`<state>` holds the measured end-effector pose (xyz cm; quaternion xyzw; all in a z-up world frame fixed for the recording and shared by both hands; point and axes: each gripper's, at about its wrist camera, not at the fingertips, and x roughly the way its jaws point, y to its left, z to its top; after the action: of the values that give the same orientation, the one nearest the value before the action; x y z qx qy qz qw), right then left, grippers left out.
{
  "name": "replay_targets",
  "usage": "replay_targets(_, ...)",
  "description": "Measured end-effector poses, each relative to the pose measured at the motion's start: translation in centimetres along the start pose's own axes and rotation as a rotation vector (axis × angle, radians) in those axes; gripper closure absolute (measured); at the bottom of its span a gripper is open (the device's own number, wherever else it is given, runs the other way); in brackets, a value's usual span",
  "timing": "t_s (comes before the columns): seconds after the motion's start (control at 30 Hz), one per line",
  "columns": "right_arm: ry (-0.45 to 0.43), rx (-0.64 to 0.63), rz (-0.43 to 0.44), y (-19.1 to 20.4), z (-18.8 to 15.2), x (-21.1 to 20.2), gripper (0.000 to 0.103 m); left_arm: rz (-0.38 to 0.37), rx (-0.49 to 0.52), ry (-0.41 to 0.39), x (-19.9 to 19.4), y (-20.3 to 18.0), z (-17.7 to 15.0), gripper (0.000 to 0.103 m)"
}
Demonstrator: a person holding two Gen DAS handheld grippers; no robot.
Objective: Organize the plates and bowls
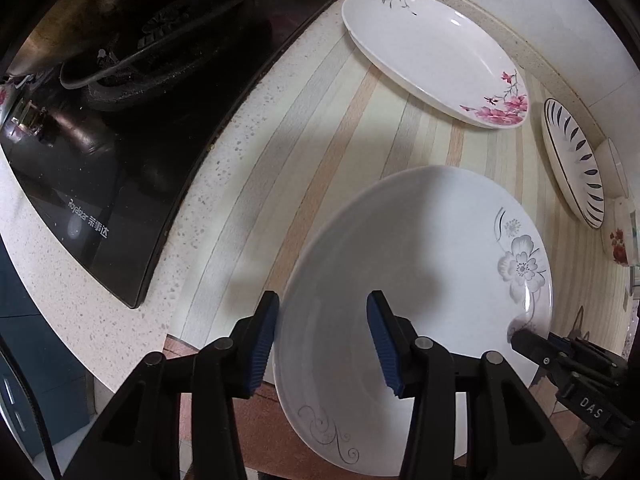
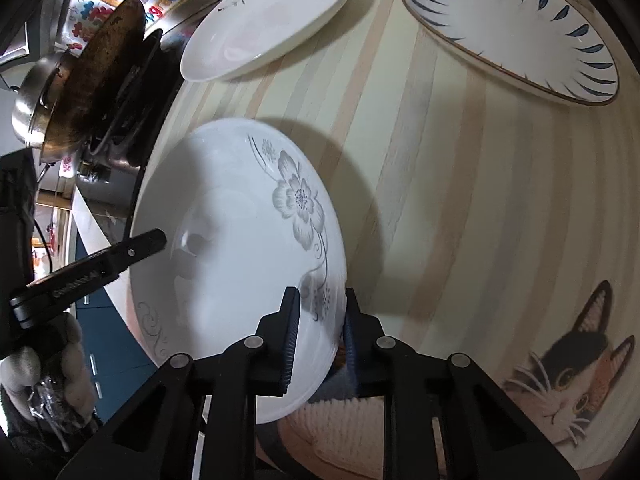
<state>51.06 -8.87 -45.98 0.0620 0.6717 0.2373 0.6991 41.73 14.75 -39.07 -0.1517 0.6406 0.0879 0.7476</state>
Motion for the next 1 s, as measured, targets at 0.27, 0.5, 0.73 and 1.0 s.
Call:
replay_targets(0.27,-0.009,0.066,0.021,-0.9,-0.6,-1.6,0.081,-0.004,0.023,-0.006,-0.9,-2.1,-0.6,0.064)
replay_targets(0.5,-0.064,0.116,0.006,-4.1,-1.5,-5.5,0.08,-0.053,0.098,0.003,-2.1,-7.3,-2.1,0.064)
replay_targets(0.73,-0.109,0.203,-0.046,-9.2,-4.0,-8.3,0.08,-0.088,0.205,0.02,-1.3,-13.3,-2.7,0.064)
replay_targets(1.0,-0.156,0.328,-0.067,-14.2,-6.4,-9.6,0.08,-0.096,0.313,0.009,-0.1,-18.6,-2.2,0.064)
